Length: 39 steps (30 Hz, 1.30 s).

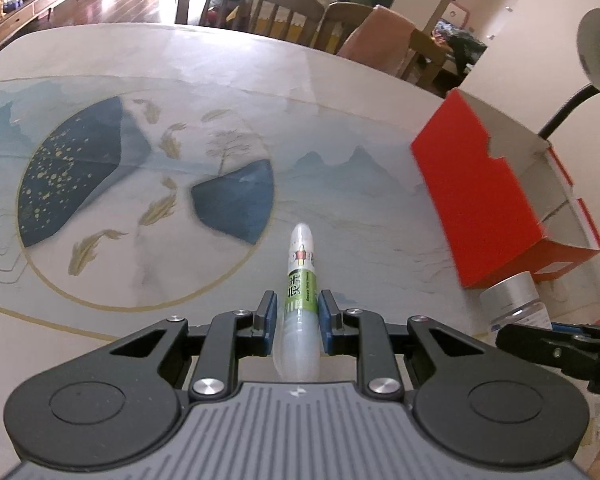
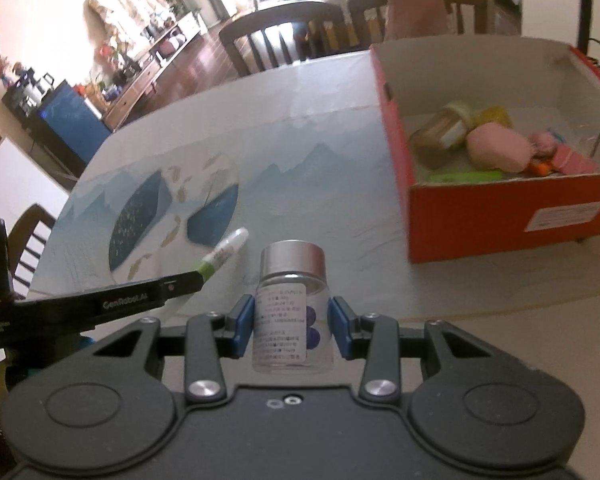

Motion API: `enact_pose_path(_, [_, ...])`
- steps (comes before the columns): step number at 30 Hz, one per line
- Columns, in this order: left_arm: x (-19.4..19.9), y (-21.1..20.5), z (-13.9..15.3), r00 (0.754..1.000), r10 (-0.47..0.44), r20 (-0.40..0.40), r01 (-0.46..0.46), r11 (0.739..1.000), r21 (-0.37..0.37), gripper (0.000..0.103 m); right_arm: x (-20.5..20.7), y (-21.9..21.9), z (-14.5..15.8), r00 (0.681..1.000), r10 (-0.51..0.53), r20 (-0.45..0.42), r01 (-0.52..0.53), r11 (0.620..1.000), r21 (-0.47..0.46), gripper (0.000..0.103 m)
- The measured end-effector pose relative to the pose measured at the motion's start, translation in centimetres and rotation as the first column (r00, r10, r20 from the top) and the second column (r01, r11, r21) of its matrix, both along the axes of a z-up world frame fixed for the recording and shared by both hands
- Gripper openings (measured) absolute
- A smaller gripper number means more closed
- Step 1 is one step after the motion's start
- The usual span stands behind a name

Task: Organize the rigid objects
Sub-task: 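Carry the glue stick and glass jar over the red box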

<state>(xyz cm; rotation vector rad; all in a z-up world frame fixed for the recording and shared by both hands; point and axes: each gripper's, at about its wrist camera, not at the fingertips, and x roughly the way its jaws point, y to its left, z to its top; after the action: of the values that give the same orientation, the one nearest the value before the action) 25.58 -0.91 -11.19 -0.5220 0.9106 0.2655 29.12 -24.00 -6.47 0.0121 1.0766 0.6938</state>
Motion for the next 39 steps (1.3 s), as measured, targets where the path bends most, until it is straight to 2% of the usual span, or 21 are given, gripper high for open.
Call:
enact_pose_path(3, [0.2, -0.3, 0.9, 1.000, -0.015, 0.019, 0.015, 1.000, -0.002, 0.020, 0.3, -1.1, 0.9, 0.999, -0.031, 0.022, 0.031, 0.999, 0.017, 0.039])
enact_pose_path(4, [0.3, -0.5, 1.3, 0.999, -0.024, 0.030, 0.025, 1.000, -0.002, 0.017, 0.4, -1.4, 1.1, 0.999, -0.044, 0.028, 0.043, 0.999, 0.020, 0.040])
enact_pose_path(13, [1.6, -1.8, 3.9, 0.994, -0.077, 0.072, 0.078, 0.997, -0.004, 0.017, 1.5, -4.5, 3.3, 0.987, -0.136, 0.083, 0.131, 0.990, 0.061, 0.040])
enact_pose_path(24, [5.0, -3.9, 9.0, 0.972, -0.155, 0.179, 0.153, 0.988, 0.028, 0.017, 5.0, -7.6, 5.1, 0.958, -0.234, 0.163, 0.227, 0.972, 0.060, 0.040])
enact_pose_path(32, [9.4, -7.1, 11.9, 0.945, -0.225, 0.238, 0.216, 0.974, 0.063, 0.017, 8.7, -9.4, 4.8, 0.936, -0.288, 0.201, 0.286, 0.957, 0.041, 0.040])
enact_pose_path(39, [14.0, -10.7, 11.9, 0.926, -0.284, 0.250, 0.269, 0.959, 0.093, 0.017, 12.0, -10.5, 3.1, 0.931, -0.303, 0.204, 0.310, 0.951, -0.004, 0.040])
